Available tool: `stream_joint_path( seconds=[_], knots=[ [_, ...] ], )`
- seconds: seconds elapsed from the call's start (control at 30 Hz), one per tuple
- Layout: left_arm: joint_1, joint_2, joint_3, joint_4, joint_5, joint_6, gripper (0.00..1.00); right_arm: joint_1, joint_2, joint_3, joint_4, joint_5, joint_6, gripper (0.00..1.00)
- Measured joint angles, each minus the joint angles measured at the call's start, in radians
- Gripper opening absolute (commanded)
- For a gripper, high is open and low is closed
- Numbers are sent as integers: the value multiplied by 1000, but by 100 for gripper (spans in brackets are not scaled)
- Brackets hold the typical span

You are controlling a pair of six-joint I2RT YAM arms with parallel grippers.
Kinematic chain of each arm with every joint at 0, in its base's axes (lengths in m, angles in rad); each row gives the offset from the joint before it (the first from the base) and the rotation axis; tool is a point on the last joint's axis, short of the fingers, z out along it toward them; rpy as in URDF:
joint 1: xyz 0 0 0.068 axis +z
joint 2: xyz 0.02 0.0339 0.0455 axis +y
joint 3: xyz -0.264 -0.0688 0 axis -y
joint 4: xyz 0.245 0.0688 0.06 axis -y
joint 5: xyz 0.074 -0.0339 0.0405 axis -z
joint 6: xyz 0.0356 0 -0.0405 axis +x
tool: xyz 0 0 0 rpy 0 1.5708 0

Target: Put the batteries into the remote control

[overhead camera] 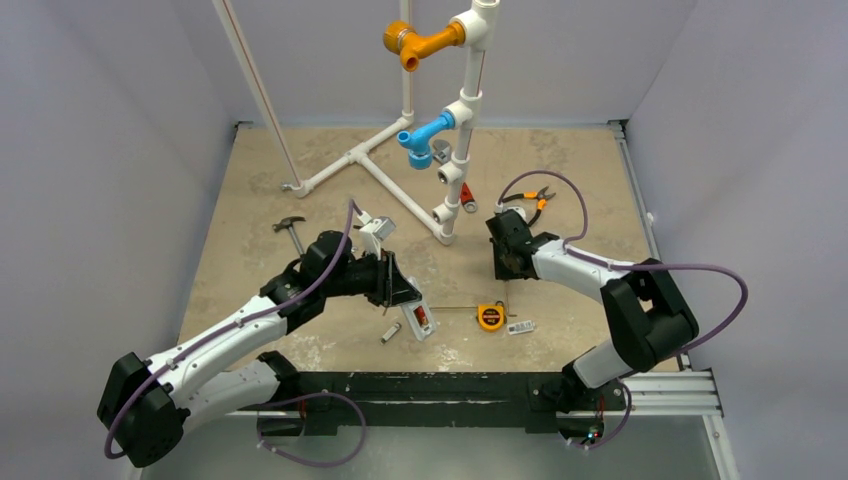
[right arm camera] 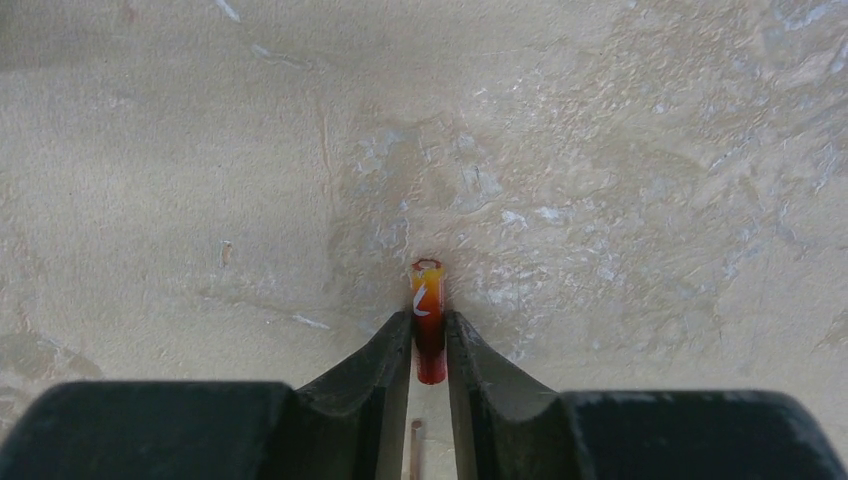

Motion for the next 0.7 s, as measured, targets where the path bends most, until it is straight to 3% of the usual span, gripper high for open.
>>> stream_joint_path(
  seconds=[0.17,0.5,0.7],
  knots=[
    [0,0,0,10,0,0,0,4,0,0,-5,10,3,26],
    [0,0,0,21,0,-5,0,13,8,9,-12,21,10,0],
    [0,0,0,30,5,-9,0,13,-31,-4,-14,-3,17,0]
  ],
)
